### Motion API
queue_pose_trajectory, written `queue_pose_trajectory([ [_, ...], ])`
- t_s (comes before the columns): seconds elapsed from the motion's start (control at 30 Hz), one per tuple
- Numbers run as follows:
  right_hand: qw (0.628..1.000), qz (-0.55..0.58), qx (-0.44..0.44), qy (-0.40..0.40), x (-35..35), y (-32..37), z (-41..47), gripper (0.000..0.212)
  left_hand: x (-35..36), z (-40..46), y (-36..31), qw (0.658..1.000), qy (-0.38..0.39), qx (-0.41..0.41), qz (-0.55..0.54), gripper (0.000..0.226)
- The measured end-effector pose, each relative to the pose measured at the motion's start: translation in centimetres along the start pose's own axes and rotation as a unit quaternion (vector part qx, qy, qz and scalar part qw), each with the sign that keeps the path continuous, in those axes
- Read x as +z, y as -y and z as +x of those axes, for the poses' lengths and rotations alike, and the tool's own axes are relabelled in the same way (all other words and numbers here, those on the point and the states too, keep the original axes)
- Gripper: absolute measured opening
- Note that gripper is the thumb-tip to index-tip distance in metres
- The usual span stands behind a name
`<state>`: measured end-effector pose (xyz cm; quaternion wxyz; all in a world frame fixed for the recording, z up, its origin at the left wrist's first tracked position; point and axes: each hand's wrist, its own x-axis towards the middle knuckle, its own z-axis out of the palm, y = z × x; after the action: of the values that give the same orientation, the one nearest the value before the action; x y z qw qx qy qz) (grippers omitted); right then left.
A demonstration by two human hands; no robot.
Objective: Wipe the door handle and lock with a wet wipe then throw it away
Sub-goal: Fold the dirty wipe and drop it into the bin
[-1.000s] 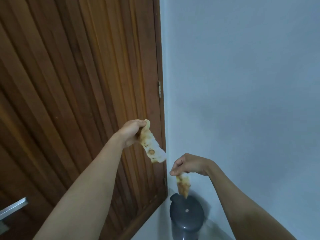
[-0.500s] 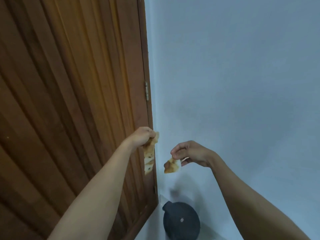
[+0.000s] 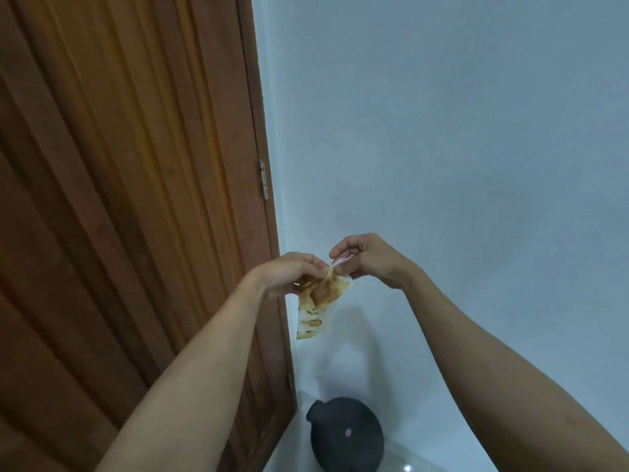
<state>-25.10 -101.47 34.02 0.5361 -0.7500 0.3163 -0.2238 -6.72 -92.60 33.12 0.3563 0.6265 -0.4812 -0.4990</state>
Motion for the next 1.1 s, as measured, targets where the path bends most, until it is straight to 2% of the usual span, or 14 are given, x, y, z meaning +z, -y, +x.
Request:
queue_pose_trajectory([
  [0.13, 1.000, 0.015, -0.001, -0.023, -0.3, -0.7, 0.6, 0.022, -0.3, 0.5, -0.6, 0.998, 0.036, 0.005, -0.059, 0.024],
  [0.23, 0.999, 0.032, -0.003, -0.020, 0.1, -1.0, 0.7, 0.022, -0.1, 0.7, -0.4, 0.999, 0.035, -0.014, -0.031, 0.035],
  [0.4, 1.000, 0.011, 0.006, -0.012, 0.7, -1.0, 0.1, 0.027, 0.5, 0.9, 1.2, 1.000, -0.003, -0.017, -0.006, 0.023],
  [0.63, 0.999, 0.002, 0.039, -0.014, 1.8, -3.4, -0.1, 0.025, 0.9, 1.3, 2.8, 0.994, -0.030, -0.015, 0.107, 0.026],
  [0.83, 0.993, -0.044, 0.106, 0.035, 3.5, -6.5, 0.5, 0.028, 1.5, 3.0, 6.2, 0.994, -0.027, -0.025, 0.100, 0.021],
  [1.1, 0.985, -0.075, 0.150, 0.049, 3.8, -9.4, 2.2, 0.026, 1.7, 5.3, 8.6, 0.991, 0.003, -0.075, 0.110, 0.021],
])
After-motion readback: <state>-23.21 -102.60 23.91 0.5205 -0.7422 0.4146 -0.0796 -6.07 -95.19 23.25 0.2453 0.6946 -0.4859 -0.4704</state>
